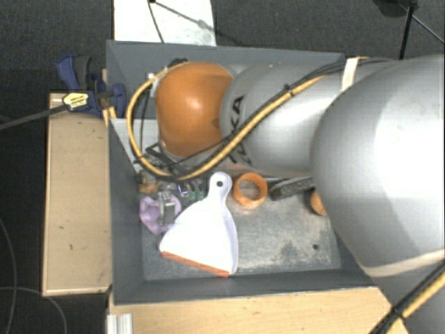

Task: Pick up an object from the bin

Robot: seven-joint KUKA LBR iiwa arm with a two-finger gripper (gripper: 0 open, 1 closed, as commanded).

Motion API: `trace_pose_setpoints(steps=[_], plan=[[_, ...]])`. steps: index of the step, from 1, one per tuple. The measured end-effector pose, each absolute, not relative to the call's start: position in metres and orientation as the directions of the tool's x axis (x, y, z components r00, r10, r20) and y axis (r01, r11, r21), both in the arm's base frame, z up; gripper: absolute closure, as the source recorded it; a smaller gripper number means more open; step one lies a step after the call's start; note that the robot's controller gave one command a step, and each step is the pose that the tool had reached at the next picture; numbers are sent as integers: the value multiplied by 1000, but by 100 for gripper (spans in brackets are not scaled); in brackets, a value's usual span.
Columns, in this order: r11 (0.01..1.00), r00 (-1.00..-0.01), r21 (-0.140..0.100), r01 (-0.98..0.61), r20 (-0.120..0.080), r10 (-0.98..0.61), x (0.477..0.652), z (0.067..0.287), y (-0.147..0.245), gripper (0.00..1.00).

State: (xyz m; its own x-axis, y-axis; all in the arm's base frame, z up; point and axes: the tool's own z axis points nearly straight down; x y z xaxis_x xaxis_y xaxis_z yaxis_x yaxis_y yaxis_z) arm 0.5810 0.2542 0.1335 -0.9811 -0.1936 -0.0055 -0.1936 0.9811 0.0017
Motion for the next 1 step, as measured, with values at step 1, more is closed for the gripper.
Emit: trace_pose_setpoints(steps=[1], plan=[[927, -927, 3, -375, -1, -375, 577, 79, 257, 0]])
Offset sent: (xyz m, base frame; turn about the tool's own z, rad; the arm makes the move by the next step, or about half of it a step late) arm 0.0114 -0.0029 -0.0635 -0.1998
